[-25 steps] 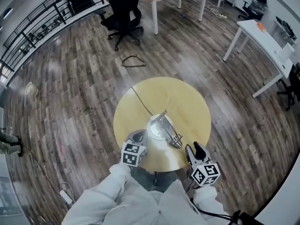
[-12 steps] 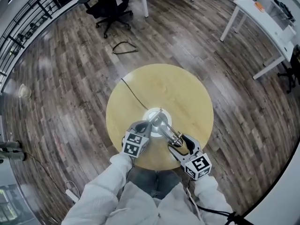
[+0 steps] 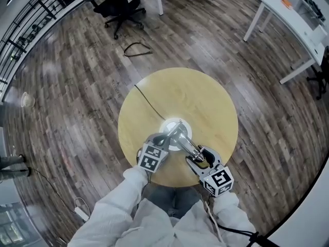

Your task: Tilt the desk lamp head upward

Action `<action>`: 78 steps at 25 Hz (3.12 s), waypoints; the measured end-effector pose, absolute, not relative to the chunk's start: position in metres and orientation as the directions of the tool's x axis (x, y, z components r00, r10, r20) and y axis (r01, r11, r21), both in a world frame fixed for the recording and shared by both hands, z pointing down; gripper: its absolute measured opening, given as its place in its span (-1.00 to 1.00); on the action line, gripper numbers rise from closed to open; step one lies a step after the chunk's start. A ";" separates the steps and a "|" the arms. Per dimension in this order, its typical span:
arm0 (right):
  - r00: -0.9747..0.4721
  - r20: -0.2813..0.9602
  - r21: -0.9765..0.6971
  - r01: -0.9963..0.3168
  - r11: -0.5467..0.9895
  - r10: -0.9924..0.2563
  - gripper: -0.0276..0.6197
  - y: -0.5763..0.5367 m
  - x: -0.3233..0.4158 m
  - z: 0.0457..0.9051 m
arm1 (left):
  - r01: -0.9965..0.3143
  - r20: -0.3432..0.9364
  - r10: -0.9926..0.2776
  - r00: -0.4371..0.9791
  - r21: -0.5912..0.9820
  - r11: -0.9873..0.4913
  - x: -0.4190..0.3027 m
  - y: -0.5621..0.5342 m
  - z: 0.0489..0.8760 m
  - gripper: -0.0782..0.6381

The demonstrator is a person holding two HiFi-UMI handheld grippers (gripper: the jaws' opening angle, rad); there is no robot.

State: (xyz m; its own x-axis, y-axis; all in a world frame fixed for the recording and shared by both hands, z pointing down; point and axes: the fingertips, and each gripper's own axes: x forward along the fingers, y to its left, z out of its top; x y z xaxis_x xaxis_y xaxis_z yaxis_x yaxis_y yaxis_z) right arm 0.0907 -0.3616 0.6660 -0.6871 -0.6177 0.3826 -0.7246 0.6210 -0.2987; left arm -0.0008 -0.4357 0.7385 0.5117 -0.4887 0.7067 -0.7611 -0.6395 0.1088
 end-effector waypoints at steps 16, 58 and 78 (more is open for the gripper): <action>-0.617 0.481 -0.226 -0.774 0.591 -0.623 -0.03 -0.330 0.121 0.608 | -0.690 0.761 -0.403 0.509 0.081 -0.719 -0.001 -0.432 0.739 -0.79; -0.181 0.947 0.097 -0.629 0.771 -0.266 -0.05 -0.393 0.050 0.370 | -0.600 0.773 -0.388 0.502 -0.012 -0.800 -0.003 -0.421 0.735 -0.79; -0.257 0.942 0.043 -0.549 0.835 -0.218 -0.05 -0.424 0.012 0.359 | -0.588 0.779 -0.356 0.516 0.020 -0.808 -0.004 -0.421 0.736 -0.79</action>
State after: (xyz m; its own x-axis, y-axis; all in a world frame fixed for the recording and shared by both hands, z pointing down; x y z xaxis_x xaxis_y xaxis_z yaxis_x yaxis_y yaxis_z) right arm 0.0121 -0.4236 0.3587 -0.2572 -0.2176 0.9415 -0.5489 0.8348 0.0430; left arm -0.0037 -0.4213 0.7358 0.5157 -0.3564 0.7791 -0.5882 -0.8085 0.0195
